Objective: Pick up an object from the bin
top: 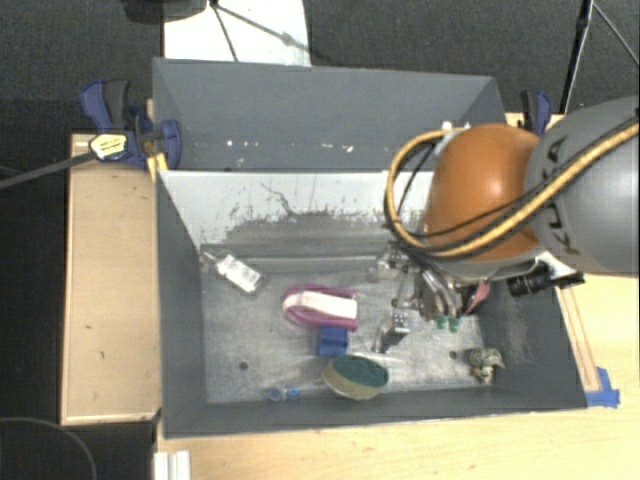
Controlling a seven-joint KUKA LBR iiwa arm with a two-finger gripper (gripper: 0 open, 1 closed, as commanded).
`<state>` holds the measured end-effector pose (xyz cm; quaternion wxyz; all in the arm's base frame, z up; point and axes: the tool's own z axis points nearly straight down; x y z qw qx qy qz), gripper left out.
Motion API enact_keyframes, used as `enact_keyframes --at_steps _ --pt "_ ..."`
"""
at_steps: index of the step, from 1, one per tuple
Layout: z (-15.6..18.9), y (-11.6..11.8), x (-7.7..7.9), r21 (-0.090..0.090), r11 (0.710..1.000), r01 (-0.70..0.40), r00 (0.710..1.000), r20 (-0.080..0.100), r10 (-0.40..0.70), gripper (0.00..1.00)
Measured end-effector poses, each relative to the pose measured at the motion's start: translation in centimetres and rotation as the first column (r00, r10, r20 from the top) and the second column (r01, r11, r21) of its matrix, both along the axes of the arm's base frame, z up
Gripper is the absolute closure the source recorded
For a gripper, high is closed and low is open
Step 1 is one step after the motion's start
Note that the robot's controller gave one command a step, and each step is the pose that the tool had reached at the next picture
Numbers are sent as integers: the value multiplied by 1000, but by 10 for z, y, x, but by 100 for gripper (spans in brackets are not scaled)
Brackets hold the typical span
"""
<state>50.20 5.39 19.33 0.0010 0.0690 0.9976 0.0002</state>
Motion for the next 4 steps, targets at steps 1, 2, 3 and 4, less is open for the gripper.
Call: enact_keyframes --at_steps 1,2,3,4 --pt "-96 22 14 1 999 -42 999 21 42 0" --pt "-96 22 13 1 999 -44 999 17 44 100" --pt "2 10 25 1 1000 -27 1000 9 27 100" --pt "-3 10 23 0 1000 -30 1000 0 30 0"
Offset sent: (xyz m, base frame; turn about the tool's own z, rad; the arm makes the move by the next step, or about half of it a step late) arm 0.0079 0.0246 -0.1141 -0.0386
